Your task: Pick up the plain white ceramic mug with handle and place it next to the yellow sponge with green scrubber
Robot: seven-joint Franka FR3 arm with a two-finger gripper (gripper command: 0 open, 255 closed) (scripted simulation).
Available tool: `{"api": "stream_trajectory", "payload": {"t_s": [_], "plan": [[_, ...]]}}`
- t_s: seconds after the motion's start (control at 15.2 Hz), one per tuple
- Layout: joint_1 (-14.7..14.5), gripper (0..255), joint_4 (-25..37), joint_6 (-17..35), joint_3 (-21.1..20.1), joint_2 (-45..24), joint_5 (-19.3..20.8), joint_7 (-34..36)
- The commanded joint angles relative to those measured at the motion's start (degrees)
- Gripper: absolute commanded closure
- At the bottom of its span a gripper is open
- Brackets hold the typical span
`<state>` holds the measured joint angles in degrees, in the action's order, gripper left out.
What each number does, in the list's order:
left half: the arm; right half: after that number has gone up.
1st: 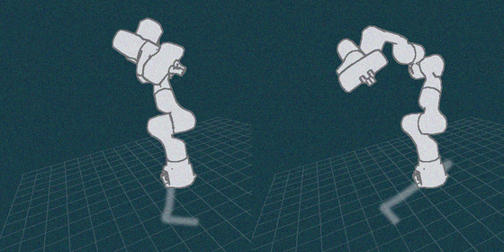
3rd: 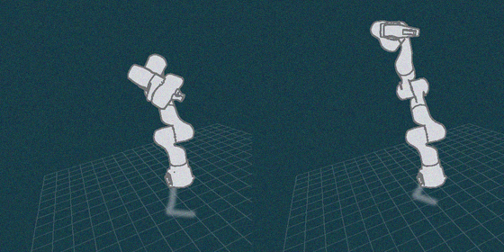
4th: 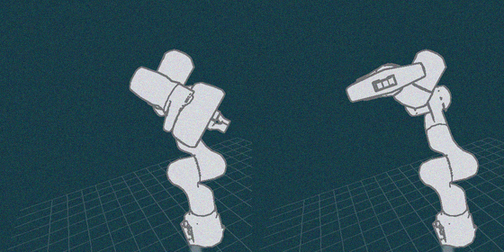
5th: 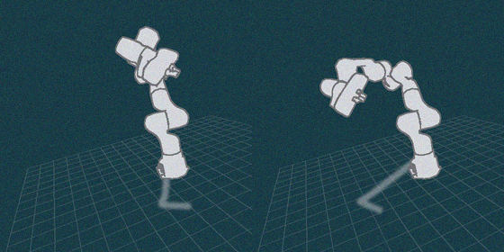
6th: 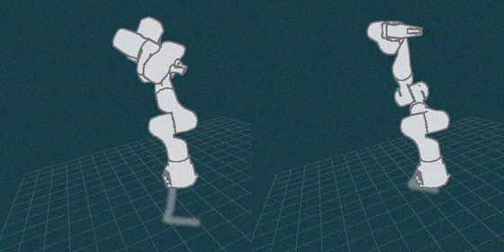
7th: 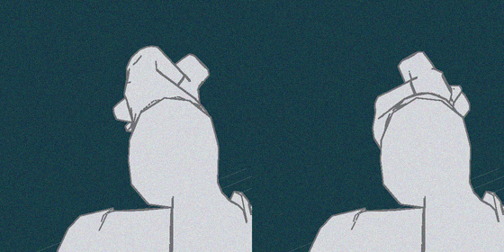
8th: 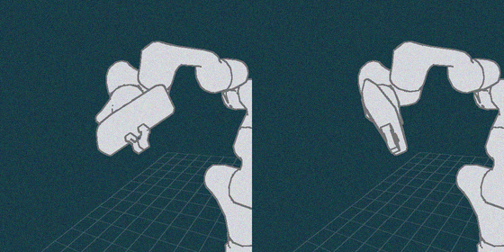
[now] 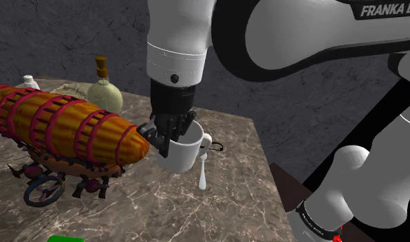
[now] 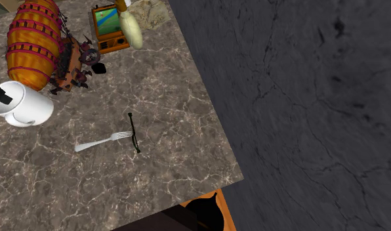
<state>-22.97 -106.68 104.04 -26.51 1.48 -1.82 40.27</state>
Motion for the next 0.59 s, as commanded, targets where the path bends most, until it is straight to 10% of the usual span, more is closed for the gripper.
{"api": "stream_trajectory", "payload": {"t_s": [0.0,0.53], "plan": [[-1.15,255,1.39,-0.54,-1.24,-0.85,0.34,2.64],[-1.81,255,-2.48,4.63,-1.92,-2.29,0.99,4.08]]}}
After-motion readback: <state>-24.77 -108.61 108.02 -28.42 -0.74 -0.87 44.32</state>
